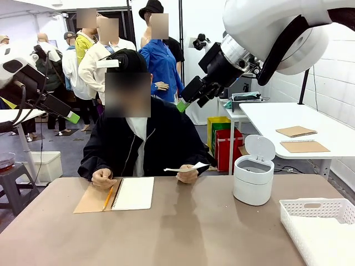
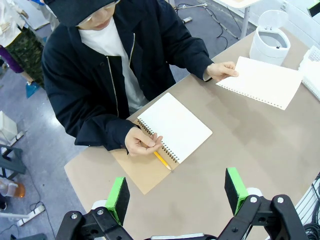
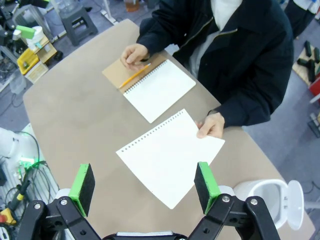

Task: Sort the paper based on its condition.
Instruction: If a person hands you a paper, place it in the Organizing basket , and if it's crumpled, put it in the Trash can.

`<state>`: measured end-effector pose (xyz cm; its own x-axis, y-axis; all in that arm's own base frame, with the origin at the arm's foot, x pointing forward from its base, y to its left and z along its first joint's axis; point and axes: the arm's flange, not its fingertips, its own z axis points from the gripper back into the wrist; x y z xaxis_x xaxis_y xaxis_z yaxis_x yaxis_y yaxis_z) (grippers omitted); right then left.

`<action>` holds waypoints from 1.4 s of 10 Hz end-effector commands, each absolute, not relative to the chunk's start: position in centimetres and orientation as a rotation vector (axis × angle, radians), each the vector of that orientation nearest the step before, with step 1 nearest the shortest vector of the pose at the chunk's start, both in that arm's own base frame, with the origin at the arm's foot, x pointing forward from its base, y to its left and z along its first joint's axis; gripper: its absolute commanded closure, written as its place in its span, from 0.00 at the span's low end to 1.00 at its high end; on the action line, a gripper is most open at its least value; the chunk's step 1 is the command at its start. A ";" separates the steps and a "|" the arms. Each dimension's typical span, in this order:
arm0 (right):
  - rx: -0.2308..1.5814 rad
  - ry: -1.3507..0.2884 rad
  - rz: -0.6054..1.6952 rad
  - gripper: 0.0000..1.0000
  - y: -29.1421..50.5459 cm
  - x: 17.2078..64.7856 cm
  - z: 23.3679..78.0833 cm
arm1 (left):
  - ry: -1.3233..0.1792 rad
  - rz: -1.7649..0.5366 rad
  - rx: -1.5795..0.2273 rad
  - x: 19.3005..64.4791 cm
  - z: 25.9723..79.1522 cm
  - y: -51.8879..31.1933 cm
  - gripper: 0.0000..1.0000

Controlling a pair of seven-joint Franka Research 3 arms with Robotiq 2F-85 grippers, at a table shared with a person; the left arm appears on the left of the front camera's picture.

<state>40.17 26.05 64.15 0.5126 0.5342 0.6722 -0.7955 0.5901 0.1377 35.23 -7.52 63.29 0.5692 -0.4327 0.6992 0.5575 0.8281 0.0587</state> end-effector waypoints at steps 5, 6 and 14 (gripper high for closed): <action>0.467 -0.281 0.449 0.00 21.5 44.0 58.6 | -0.777 -0.582 -0.174 35.3 63.4 -7.4 0.00; 0.457 -0.217 0.333 0.00 20.4 44.4 57.7 | -0.777 -0.582 -0.174 35.3 63.4 -7.4 0.00; 0.387 -0.143 0.176 0.00 19.0 44.6 55.3 | -0.777 -0.582 -0.174 35.3 63.4 -7.4 0.00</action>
<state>44.73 18.55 55.14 0.9779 0.1328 0.1615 -0.1841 0.9130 0.3640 35.23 -7.52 63.28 0.5692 -0.4327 0.6992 0.5575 0.8281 0.0586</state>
